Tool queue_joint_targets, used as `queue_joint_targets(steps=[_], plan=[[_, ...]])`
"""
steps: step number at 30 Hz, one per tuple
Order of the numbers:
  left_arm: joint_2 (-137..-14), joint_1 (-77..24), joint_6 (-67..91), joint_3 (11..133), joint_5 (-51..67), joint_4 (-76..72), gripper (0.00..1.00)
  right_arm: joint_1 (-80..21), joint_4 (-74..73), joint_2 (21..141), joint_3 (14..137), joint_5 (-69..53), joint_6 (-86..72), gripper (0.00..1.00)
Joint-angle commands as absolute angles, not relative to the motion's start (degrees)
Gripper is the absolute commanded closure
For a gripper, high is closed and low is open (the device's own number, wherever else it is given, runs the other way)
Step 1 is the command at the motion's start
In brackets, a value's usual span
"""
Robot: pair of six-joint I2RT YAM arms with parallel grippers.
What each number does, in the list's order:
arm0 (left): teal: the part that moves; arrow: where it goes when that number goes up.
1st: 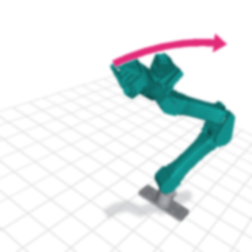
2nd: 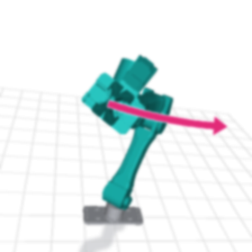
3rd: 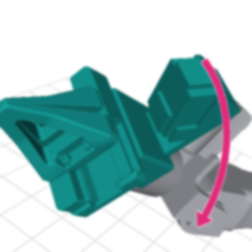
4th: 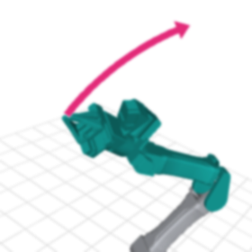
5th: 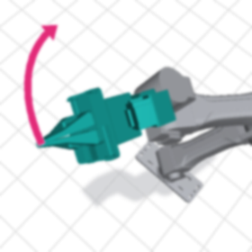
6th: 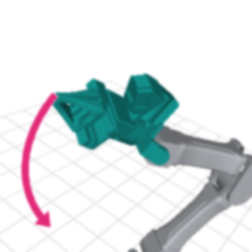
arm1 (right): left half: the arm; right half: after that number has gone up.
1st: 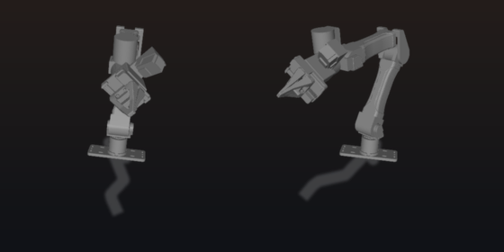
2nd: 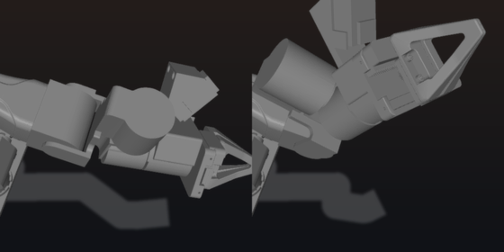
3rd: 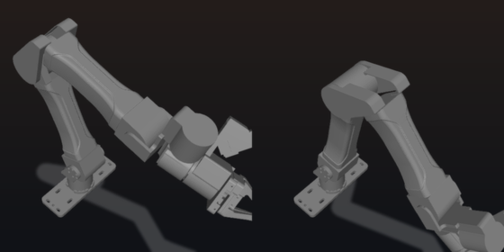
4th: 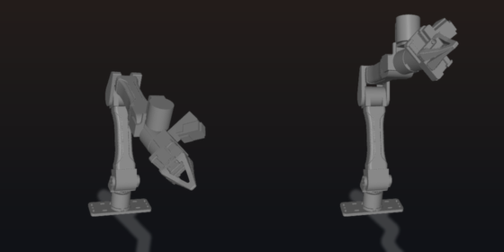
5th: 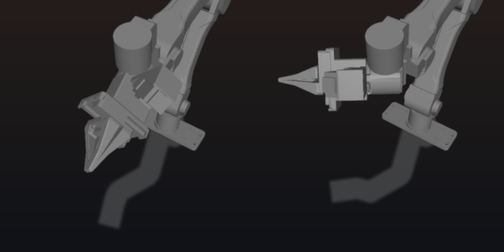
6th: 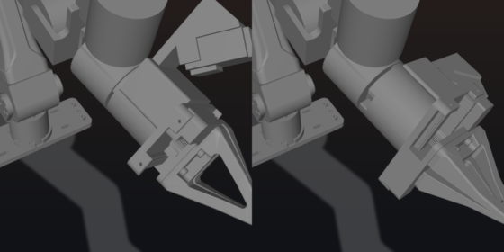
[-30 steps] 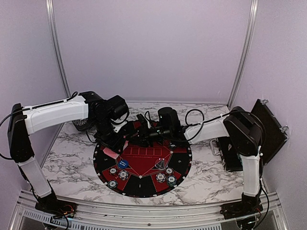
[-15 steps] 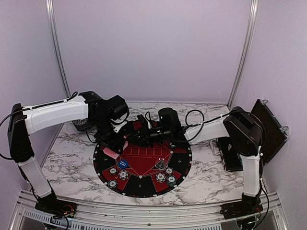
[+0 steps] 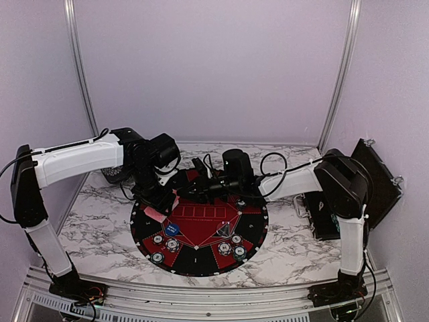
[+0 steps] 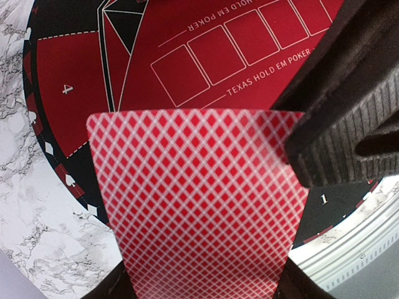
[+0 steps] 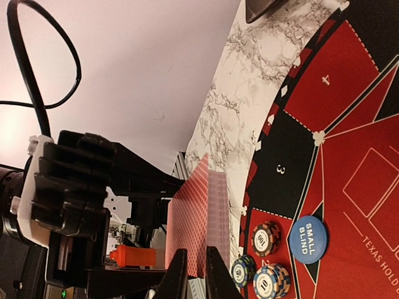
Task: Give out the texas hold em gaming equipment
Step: Pick up the poker card from the face-down deck piles.
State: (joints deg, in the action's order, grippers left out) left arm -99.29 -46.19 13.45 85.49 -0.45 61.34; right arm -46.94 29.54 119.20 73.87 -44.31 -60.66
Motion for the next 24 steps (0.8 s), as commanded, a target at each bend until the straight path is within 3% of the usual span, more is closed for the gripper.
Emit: queue_joint_targets(steps=[1,8,24], plan=[[-97.9,-46.4,13.1,85.8,-0.3,62.1,0.47,-46.3,31.4,116.8,73.9,-43.9,-61.3,0.92],[-97.8,-46.5,13.2,85.7,-0.3,62.0,0.47,-46.2,31.5,116.9,73.8,-44.1,-62.0,1.00],[-97.1,-46.5,13.5,84.7,-0.3,62.0,0.47,-44.6,34.6,115.5,72.2,-43.8,-65.6,1.00]])
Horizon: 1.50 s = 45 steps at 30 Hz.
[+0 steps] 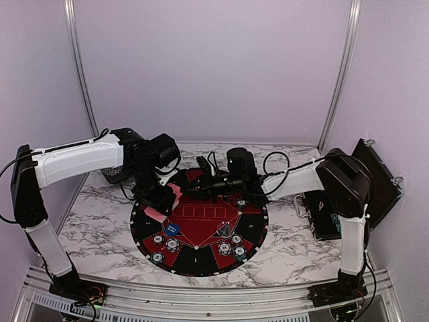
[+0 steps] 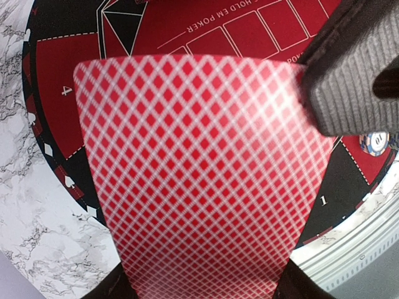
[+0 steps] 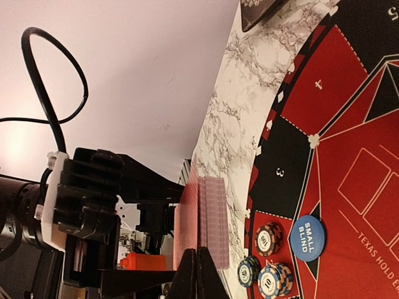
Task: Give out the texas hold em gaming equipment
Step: Pick up the poker card from the face-down deck piles.
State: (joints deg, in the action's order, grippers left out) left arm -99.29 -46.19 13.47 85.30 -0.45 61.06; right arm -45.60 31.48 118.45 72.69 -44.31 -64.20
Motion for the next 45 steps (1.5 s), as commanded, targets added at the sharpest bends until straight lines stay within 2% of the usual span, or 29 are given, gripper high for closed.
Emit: queue_joint_targets(steps=[1,45], plan=[[-97.0,-46.5,13.4,84.7,-0.3,62.0,0.47,-44.4,34.9,115.3,72.0,-43.8,-65.8,1.00],[-92.6,-45.4,15.9,77.0,-1.1,60.2,0.47,-39.6,34.2,112.5,68.7,-42.9,-64.9,1.00]])
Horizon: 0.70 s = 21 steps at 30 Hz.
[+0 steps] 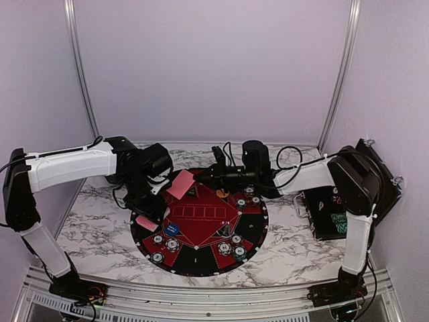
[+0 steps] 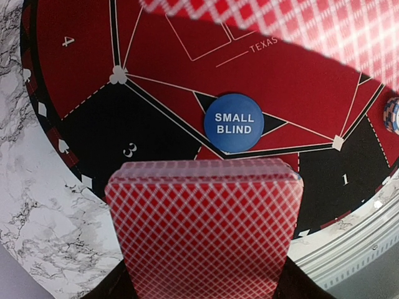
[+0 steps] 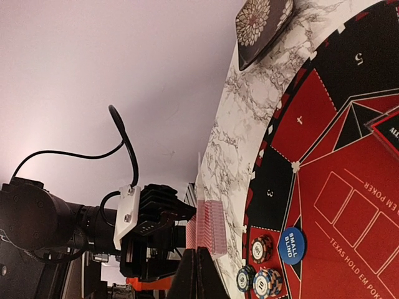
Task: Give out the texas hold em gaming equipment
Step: Pick up the poker card from the face-down deck piles, then distribute the poker card in the small blind area.
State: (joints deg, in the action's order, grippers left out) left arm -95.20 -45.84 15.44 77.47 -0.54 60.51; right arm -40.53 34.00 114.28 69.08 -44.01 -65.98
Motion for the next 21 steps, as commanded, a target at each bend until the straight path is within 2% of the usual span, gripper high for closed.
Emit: queue_joint_targets(steps=[1,12,21], plan=[[-92.5,-45.4,15.8,76.9,-1.1,60.2,0.47,-39.5,33.9,112.5,68.6,-42.7,-64.7,1.00],[-90.9,-45.1,17.3,76.7,-0.5,60.2,0.47,-39.3,30.0,116.7,71.4,-40.7,-61.5,1.00],[-89.9,-45.1,18.2,76.7,-0.4,60.7,0.47,-43.4,27.0,125.3,79.9,-40.3,-59.8,1.00]])
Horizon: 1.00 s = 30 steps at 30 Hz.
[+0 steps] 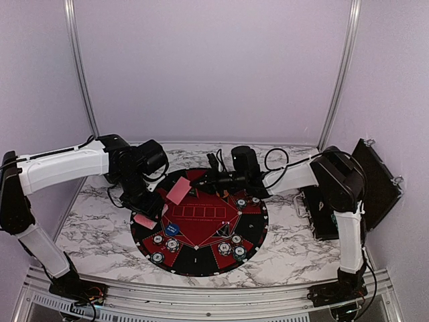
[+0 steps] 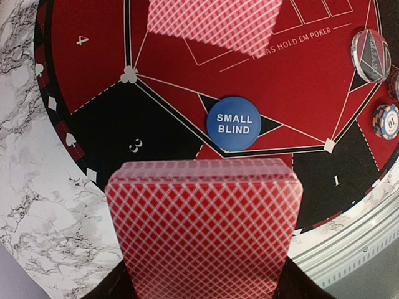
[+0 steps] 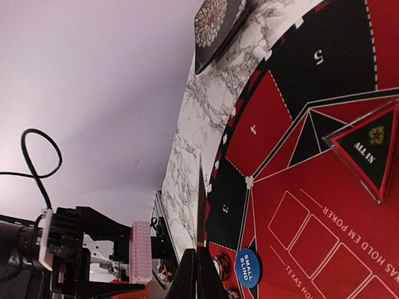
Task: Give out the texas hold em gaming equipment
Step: Distribute the poker card in the small blind area.
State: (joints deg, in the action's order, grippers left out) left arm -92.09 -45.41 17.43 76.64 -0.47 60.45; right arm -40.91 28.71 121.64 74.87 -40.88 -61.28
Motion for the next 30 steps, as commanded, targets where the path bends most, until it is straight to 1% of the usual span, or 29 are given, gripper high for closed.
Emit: queue_joint_targets(steps=[1,13,30], plan=[[-89.8,-45.1,18.2,76.7,-0.6,60.8,0.47,-44.0,27.1,126.3,80.9,-40.1,-60.0,1.00],[-89.8,-45.1,18.0,77.9,-1.0,62.0,0.47,-49.2,23.9,137.0,91.7,-38.1,-59.1,1.00],[-89.7,-45.1,18.1,78.1,-0.8,62.6,0.47,-53.0,17.6,142.6,99.5,-35.2,-56.1,1.00]])
